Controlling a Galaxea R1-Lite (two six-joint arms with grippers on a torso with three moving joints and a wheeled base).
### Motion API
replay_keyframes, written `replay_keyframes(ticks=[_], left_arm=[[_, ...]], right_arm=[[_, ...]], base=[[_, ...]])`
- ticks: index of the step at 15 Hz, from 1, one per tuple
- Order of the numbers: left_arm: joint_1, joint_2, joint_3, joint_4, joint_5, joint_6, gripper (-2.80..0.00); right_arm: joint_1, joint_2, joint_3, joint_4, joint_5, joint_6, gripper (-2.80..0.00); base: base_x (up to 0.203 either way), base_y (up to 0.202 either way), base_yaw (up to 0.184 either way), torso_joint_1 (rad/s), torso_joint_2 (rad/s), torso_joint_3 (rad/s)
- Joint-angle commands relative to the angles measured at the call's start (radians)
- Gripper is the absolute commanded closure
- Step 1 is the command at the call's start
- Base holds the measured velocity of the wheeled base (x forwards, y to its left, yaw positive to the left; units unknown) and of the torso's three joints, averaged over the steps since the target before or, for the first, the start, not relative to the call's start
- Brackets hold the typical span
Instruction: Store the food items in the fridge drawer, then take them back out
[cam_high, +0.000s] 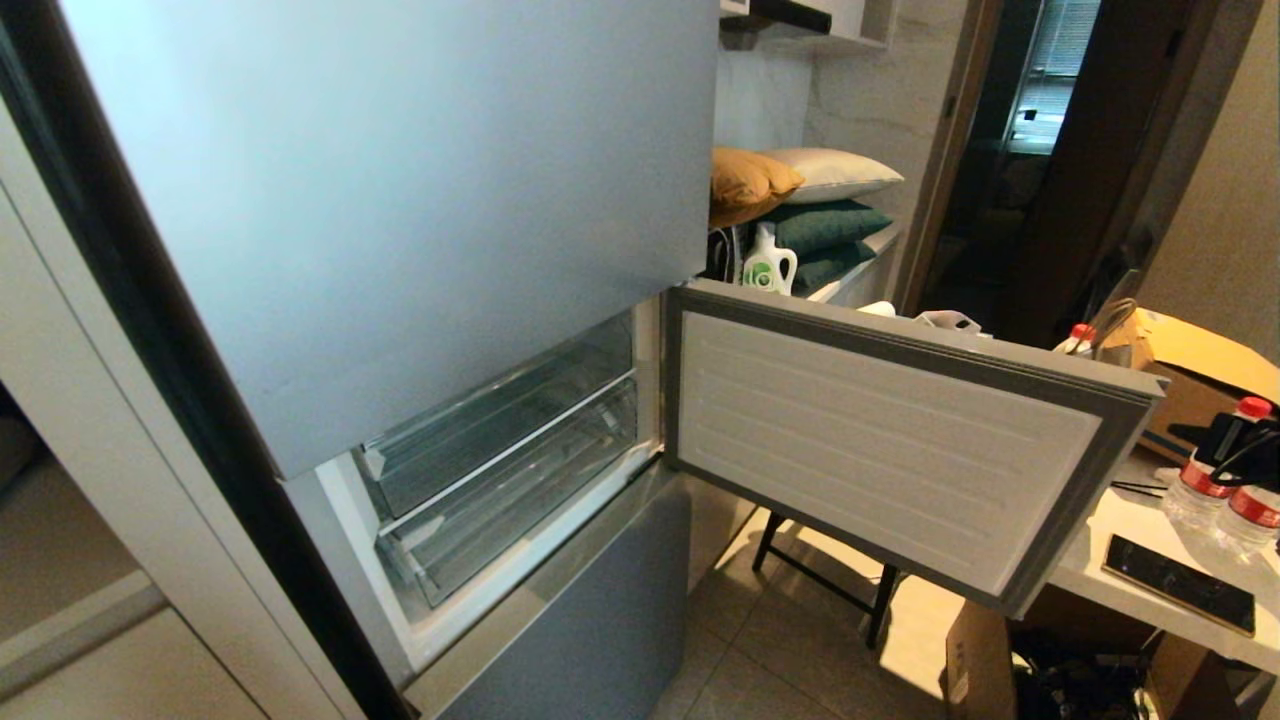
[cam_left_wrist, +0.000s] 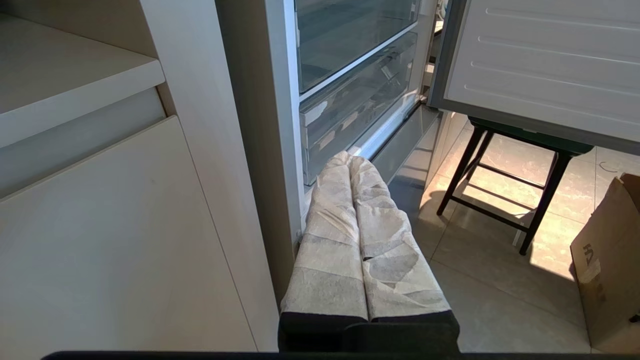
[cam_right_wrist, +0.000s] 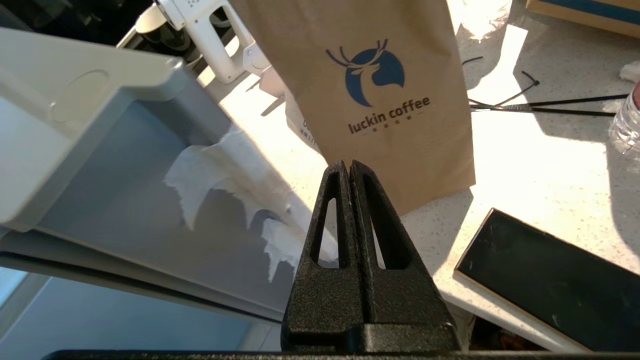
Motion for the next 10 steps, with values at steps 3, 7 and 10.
replay_keyframes(ticks=[3, 7, 10], left_arm=[[0.000, 0.001, 0.011, 0.000, 0.000, 0.000, 0.00], [0.000, 0.000, 0.011, 0.000, 0.000, 0.000, 0.00], [0.000, 0.001, 0.011, 0.000, 0.000, 0.000, 0.00]], right_arm=[[-0.004, 0.017, -0.008, -0.006, 0.033, 0.001, 0.00], [-0.005, 0.039, -0.033, -0.007, 0.089, 0.003, 0.00], [-0.018, 0.043, -0.042, -0.005, 0.097, 0.006, 0.00]], base=[[0.000, 0.000, 0.000, 0.000, 0.00, 0.000], [0.000, 0.000, 0.000, 0.000, 0.00, 0.000], [0.000, 0.000, 0.000, 0.000, 0.00, 0.000]])
